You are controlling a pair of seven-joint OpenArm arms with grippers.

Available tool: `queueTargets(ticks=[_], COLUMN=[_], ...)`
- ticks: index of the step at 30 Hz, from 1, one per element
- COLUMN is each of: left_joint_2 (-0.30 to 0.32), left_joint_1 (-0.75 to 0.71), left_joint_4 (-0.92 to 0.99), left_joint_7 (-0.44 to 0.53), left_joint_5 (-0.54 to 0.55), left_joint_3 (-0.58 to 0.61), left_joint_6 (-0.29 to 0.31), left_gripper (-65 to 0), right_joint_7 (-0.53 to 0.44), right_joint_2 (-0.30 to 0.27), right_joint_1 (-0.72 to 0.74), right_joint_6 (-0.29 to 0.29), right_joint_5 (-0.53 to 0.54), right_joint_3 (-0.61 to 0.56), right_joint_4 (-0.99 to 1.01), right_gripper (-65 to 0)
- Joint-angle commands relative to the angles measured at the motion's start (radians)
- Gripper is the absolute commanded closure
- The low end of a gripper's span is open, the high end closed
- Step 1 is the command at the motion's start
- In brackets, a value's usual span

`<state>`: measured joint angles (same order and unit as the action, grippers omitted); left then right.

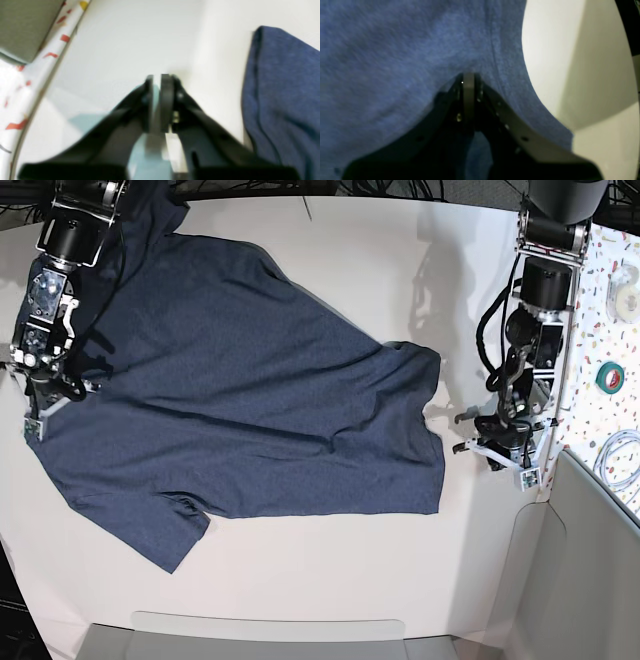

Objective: Layout the t-shirt on the table in an organized manner, then fold the t-shirt properly
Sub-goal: 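Pull the hem corner with the left gripper away from the shirt body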

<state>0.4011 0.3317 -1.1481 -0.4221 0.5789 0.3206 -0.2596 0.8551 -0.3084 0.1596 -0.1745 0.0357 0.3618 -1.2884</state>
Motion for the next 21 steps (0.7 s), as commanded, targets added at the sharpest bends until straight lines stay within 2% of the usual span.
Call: queueTargets(ticks=[1, 4, 7, 11, 13, 17, 21], left_joint_2=[0.026, 0.038, 0.037, 0.035, 0.038, 0.040, 0.040], left_joint_1=[0.010, -0.046, -0.125, -0.194, -0.234, -0.313, -0.378], left_joint_4=[-0.050, -0.145, -0.240, -0.352, -0.401, -0.462, -0.491], left_joint_7=[0.004, -0.047, -0.116, -0.183, -0.202, -0.206, -0.206], left_joint_5=[-0.006, -0.006, -0.004, -0.004, -0.004, -0.004, -0.004], left_joint_3=[-0.005, -0.068, -0.200, -0.306, -0.338, -0.412, -0.452], left_joint_6=[0.003, 0.003, 0.007, 0.009, 0.009, 0.009, 0.009], left_gripper=[-12.7, -20.7, -24.3, -24.4, -24.4, -24.5, -24.5], right_joint_7=[0.025, 0.025, 0.025, 0.033, 0.086, 0.198, 0.207], right_joint_2=[-0.002, 0.013, 0.035, 0.051, 0.048, 0.048, 0.047], right_joint_1=[0.010, 0.025, 0.021, 0.013, 0.002, -0.015, -0.096], right_joint_6=[-0.020, -0.020, -0.020, -0.020, -0.020, -0.021, -0.021], right_joint_5=[0.025, 0.026, 0.025, 0.025, 0.023, 0.023, 0.023], right_joint_3=[-0.004, -0.005, -0.005, 0.000, 0.003, 0.003, 0.003], right_joint_4=[-0.003, -0.030, -0.122, -0.213, -0.236, -0.267, -0.308], right_gripper=[-4.4, -12.0, -16.4, -17.7, -17.6, -17.6, -17.6])
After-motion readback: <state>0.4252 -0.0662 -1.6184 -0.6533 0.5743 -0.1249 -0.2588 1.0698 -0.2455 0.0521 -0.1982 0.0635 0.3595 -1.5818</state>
